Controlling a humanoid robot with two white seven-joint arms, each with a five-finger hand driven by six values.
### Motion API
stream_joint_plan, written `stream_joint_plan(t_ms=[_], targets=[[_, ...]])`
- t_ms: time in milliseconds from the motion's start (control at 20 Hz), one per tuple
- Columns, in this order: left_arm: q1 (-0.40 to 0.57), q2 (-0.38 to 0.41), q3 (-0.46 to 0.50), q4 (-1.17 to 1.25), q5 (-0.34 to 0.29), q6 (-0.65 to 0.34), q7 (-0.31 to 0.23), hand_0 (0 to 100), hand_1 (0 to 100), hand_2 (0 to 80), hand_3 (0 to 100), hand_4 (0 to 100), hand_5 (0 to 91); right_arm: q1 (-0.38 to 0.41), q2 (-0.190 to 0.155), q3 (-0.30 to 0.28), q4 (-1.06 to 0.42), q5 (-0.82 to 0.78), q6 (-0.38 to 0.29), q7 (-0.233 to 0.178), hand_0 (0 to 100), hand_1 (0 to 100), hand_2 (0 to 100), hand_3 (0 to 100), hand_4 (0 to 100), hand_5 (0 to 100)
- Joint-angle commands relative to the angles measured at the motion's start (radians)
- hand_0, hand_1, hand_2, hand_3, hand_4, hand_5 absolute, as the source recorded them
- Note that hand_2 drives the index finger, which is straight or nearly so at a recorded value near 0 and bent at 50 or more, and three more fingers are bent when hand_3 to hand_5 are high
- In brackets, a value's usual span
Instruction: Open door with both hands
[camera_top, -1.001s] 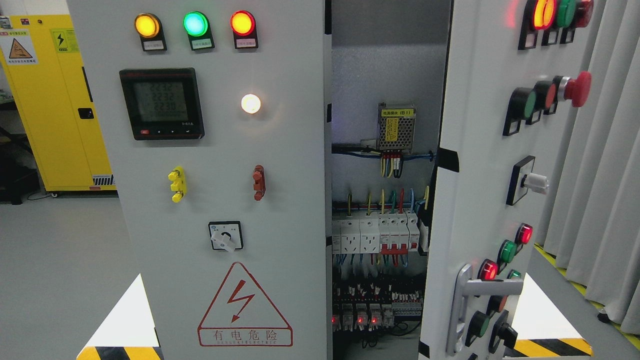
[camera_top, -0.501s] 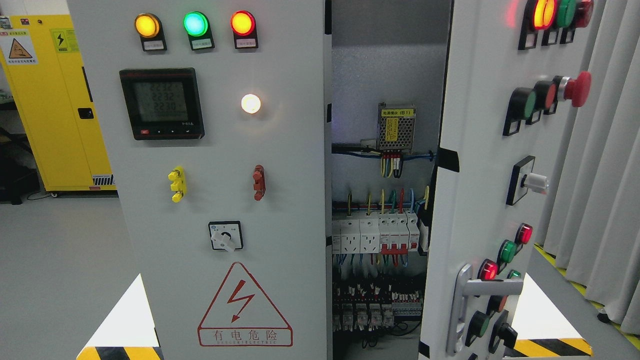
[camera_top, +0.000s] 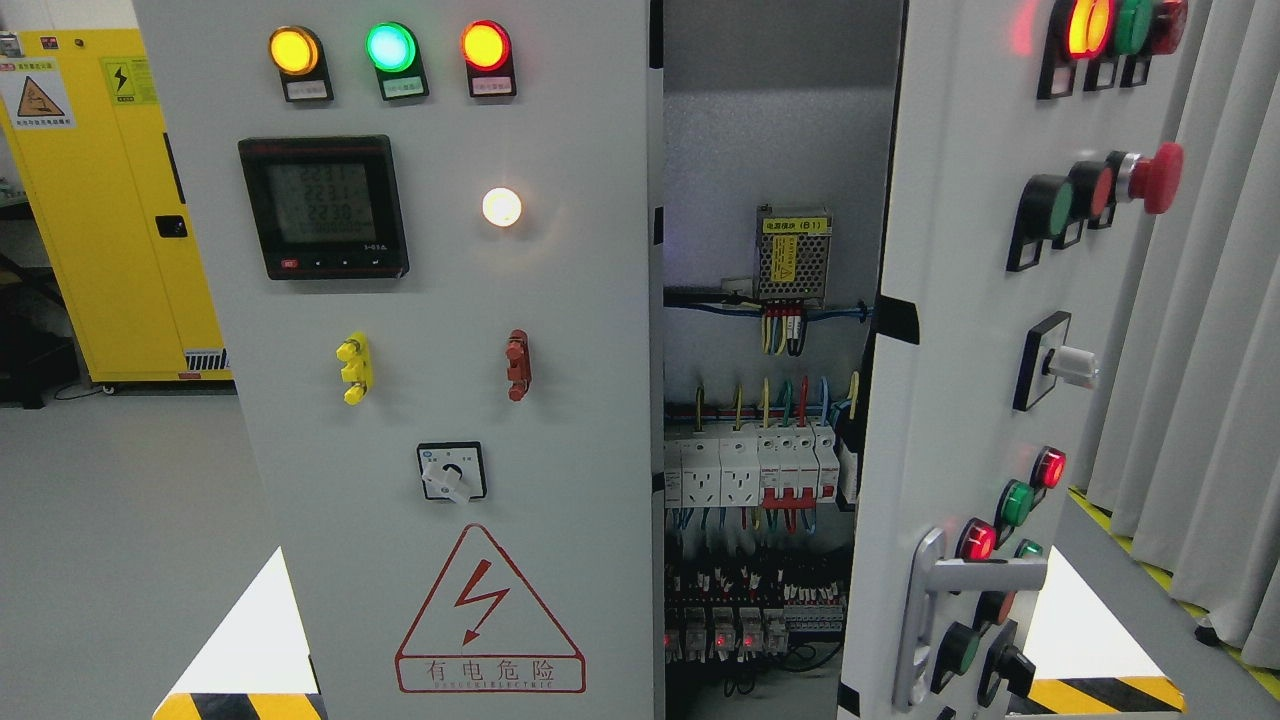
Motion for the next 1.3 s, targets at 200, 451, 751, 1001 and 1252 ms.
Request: stream_joint_plan(t_ms=[200, 451, 751, 1001, 1252], targets=[[-0.23, 0.247, -0.071, -0.256, 0.14, 0.033, -0.021, 0, 0, 0.0, 0, 0, 0.0, 0.0, -0.025, 0.0, 0.0, 0.0, -0.001, 0.0, 22, 0, 0, 0, 0, 0], [-0.441, 0.188, -0.089, -0.253, 0.235, 0.212, -0.014, 0, 0, 0.0, 0, 0, 0.0, 0.0, -0.025, 0.0, 0.0, 0.0, -0.001, 0.0, 22, 0, 0, 0, 0, 0], [-0.661, 0.149, -0.217, -0.234, 0.235, 0.254, 0.012, 0, 0, 0.0, 0, 0, 0.0, 0.0, -0.025, 0.0, 0.001, 0.0, -0.001, 0.0, 22, 0, 0, 0, 0, 0], [-0.843, 0.116, -0.338, -0.155, 0.241, 0.254, 0.021, 0, 0, 0.0, 0, 0, 0.0, 0.0, -0.025, 0.0, 0.0, 0.0, -0.001, 0.0, 22, 0, 0, 0, 0, 0], [-0.988, 0.088, -0.418, -0.117, 0.28, 0.272, 0.023, 0, 0, 0.0, 0, 0, 0.0, -0.001, -0.025, -0.002, 0.0, 0.0, -0.001, 0.0, 22, 0, 0, 0, 0, 0]])
